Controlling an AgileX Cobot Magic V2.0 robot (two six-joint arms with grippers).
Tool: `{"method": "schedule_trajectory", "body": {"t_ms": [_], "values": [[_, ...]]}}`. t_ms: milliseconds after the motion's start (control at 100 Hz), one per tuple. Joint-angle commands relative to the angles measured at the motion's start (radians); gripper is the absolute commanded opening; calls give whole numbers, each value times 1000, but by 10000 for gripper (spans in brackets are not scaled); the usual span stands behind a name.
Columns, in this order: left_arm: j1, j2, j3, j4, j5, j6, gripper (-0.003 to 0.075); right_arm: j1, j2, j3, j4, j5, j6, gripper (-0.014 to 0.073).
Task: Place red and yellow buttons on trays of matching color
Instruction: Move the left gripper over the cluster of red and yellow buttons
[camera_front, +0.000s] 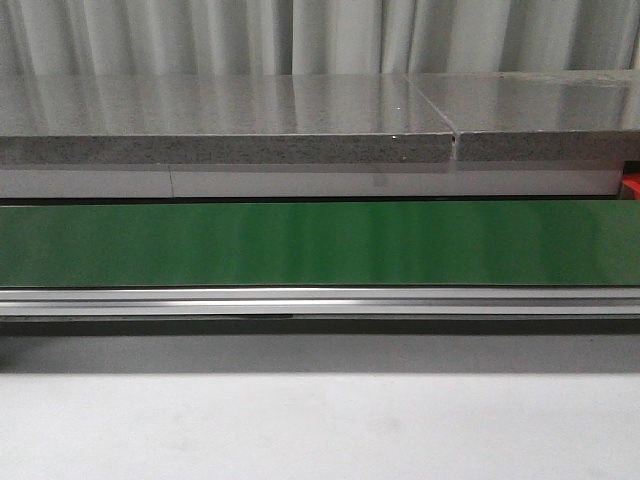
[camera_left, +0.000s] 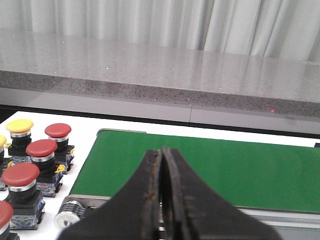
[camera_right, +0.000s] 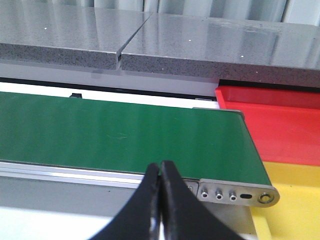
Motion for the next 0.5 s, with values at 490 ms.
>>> {"method": "schedule_trajectory", "body": {"t_ms": [490], "values": [[-9,-39,2,-22,-138,-10,-19,-2,-15,-10,-12,-82,-3,-67]]}}
